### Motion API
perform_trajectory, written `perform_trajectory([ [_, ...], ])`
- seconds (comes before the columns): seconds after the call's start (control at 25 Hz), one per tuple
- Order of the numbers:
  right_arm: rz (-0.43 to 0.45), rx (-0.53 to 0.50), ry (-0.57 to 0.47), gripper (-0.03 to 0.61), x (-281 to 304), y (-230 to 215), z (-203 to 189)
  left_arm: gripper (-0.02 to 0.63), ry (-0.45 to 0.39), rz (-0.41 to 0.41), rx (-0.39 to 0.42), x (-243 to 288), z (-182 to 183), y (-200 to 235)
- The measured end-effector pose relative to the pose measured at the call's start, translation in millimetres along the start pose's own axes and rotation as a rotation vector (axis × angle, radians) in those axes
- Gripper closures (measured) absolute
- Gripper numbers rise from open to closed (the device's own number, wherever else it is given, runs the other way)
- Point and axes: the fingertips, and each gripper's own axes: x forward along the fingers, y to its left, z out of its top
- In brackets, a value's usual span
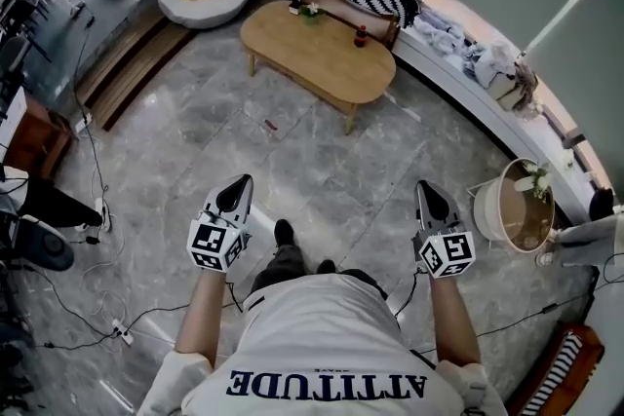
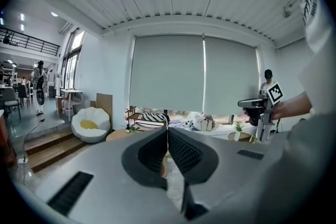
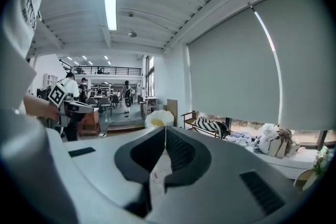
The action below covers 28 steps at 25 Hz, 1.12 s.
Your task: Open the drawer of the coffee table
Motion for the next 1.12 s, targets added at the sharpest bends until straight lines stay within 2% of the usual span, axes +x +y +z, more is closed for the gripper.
perform_trajectory([
  [0.6,-0.095,-0.006,0.001,0.558,104.9,14.5,30.0,0.594,0.001,-0.115,0.015,87.9,20.0,102.4],
  [1.12,-0.166,-0.001,-0.006,0.560,159.1,35.8,42.3,0.594,-0.003,-0.190,0.053,124.0,33.7,166.4],
])
